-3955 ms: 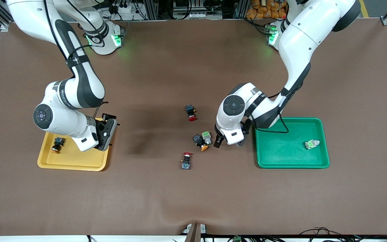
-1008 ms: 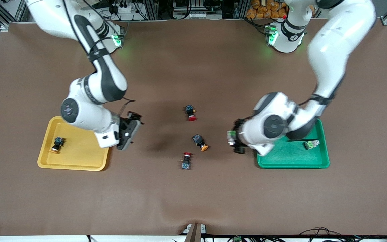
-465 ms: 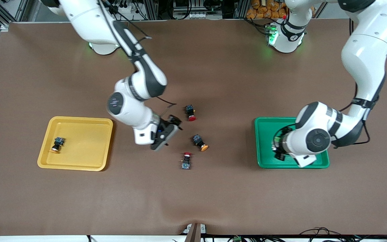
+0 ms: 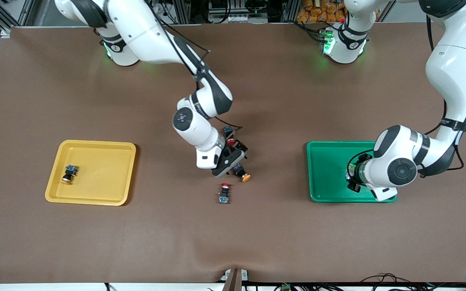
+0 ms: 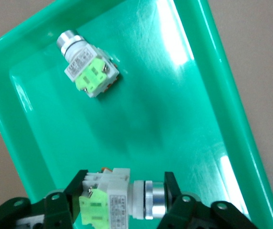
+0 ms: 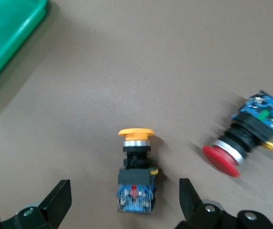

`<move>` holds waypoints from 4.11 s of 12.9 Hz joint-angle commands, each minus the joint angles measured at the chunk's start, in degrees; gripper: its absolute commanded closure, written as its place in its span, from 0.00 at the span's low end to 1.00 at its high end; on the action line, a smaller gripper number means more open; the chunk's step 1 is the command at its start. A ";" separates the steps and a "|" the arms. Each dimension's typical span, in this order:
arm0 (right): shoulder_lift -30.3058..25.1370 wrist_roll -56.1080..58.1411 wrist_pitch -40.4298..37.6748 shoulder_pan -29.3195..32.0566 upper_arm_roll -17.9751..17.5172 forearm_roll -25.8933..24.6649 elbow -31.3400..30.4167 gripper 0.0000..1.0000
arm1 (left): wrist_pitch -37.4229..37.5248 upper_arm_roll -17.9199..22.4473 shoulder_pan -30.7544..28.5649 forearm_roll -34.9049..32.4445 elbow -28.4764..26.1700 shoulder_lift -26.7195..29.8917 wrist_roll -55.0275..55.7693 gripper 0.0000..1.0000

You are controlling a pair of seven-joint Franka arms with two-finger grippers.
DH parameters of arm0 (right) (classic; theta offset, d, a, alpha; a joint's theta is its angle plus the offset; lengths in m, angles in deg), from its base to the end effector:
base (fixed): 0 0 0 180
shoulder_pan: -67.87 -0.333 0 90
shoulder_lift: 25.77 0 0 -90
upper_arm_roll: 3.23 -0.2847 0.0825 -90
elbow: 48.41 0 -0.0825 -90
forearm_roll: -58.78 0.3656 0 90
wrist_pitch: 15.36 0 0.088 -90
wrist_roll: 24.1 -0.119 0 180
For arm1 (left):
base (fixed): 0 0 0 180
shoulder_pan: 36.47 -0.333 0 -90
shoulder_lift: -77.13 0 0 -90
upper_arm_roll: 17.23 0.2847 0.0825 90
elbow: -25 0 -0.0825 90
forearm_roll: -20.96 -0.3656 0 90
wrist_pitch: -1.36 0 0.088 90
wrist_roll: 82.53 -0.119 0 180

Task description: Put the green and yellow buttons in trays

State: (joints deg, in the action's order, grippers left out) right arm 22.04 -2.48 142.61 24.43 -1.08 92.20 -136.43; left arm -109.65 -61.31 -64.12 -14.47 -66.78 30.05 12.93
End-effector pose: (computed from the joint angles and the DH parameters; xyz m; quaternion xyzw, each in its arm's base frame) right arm 0.5385 0.4516 0.1779 -0.9261 -0.2940 -0.1590 0.1749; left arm 0.6237 -0.0860 0.2035 -0.8248 -0.5552 0.0638 0.0859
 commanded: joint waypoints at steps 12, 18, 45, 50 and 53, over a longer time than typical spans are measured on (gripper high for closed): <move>5.02 -1.14 6.38 -2.61 2.33 -6.52 4.61 1.00 | 10.81 -8.57 -1.18 -0.60 10.66 12.96 -33.02 0.00; -3.67 -0.71 -3.15 -1.47 7.07 -6.43 2.77 1.00 | 13.18 -8.83 -6.79 2.21 12.59 20.26 -65.52 0.00; -36.80 19.16 -58.04 28.65 25.13 -19.16 -0.75 0.00 | 23.46 38.28 27.04 34.56 -0.06 51.47 -87.82 0.00; -50.77 11.18 -58.04 42.29 9.03 -27.43 -8.20 0.00 | 23.73 37.75 27.21 34.73 -0.24 51.39 -86.77 0.00; -55.10 0.57 -60.40 45.11 4.71 -29.90 -11.65 0.00 | 23.73 37.66 27.21 34.03 -0.15 51.65 -86.76 0.00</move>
State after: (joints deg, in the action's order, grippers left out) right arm -29.09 4.51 82.41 67.45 6.85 64.32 -143.42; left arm -86.06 -23.71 -37.03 19.05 -66.39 80.57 -73.75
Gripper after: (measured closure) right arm 0.000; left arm 0.000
